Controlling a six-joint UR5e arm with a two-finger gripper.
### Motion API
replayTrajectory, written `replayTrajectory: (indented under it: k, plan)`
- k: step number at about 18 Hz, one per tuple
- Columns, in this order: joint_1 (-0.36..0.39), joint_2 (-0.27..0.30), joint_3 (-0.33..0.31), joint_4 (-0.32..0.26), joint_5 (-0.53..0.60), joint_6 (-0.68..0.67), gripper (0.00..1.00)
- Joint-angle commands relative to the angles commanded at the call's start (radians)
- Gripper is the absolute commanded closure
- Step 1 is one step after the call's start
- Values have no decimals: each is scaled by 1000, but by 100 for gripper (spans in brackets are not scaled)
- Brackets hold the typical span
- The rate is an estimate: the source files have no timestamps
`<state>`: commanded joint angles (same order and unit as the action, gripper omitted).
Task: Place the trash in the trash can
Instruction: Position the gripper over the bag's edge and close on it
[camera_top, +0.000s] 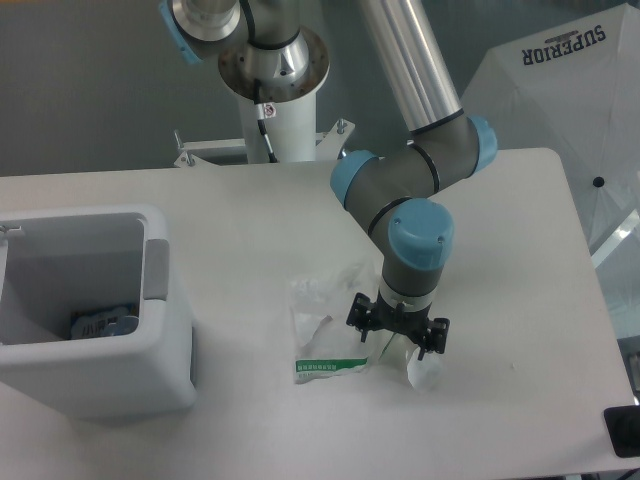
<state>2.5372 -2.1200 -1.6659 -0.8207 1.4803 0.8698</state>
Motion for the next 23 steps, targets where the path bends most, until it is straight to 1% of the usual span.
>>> replayTrajectory:
  k: [2, 4, 6, 12, 18, 21, 23]
  plan:
    - [0, 0, -5, 3, 5, 0, 0]
    - [0, -2, 11, -3, 6, 2, 0]
    - [0, 0, -5, -2, 17, 0, 0]
    - [0, 2, -8, -3, 60, -3, 0]
    - [0, -2, -14, -5, 60, -8, 0]
    - [0, -3, -21, -3, 80, -9, 0]
    - [0, -3, -25, -3, 80, -9, 4]
